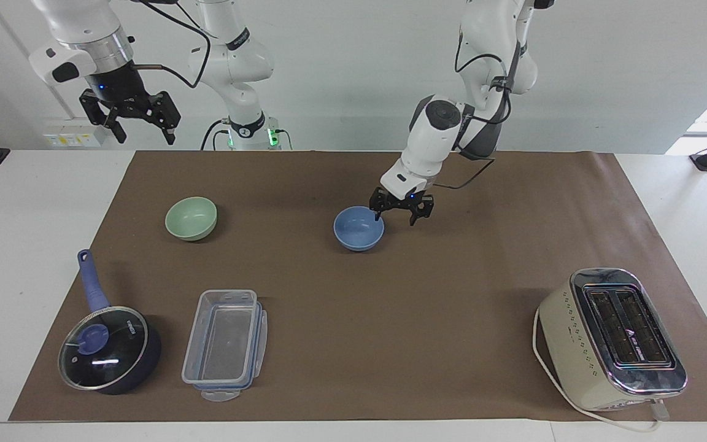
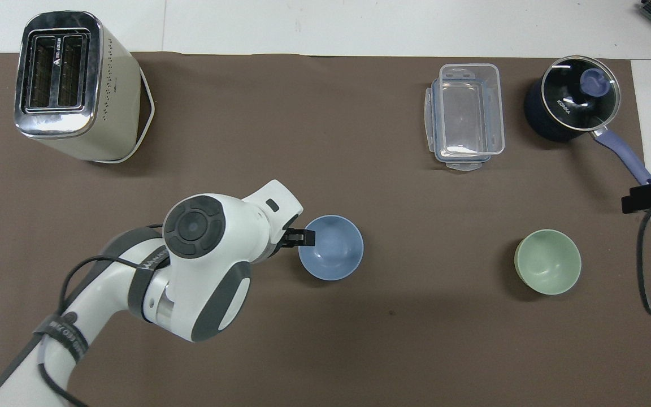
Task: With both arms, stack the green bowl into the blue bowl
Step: 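Release the blue bowl and withdraw the left gripper to rest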
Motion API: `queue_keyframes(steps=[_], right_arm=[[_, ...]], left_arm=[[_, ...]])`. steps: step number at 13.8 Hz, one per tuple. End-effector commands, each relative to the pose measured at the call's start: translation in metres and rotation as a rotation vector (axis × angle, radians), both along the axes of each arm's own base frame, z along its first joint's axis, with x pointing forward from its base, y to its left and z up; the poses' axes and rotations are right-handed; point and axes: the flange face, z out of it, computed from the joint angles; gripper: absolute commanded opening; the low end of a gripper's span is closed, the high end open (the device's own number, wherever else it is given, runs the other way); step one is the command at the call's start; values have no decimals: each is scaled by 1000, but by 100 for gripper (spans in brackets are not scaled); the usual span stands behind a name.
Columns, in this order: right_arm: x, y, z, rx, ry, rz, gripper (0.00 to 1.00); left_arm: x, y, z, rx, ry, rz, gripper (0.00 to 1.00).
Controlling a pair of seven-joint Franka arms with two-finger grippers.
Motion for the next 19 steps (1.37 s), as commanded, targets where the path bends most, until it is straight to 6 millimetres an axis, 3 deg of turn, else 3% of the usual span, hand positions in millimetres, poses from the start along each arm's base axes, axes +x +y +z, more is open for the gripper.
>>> queue_keyframes(steps=[1, 6, 10, 13, 17, 19], right_arm=[[-7, -1, 2, 21, 0, 21, 100], [-7, -1, 2, 21, 0, 21, 100], [-7, -1, 2, 21, 0, 21, 100], [-7, -2, 2, 21, 0, 17, 100], [-4, -13, -2, 3, -8, 5, 100], [1, -31, -31, 2, -6, -22, 100]], left_arm=[[12, 55, 37, 7, -20, -30, 100], [83, 147, 95, 128, -190, -62, 100], [108, 226, 152, 160, -187, -74, 100], [110, 278, 192, 183, -163, -119, 100], [96, 311, 241, 188, -110, -102, 100], [91, 322, 250, 202, -95, -89, 100]])
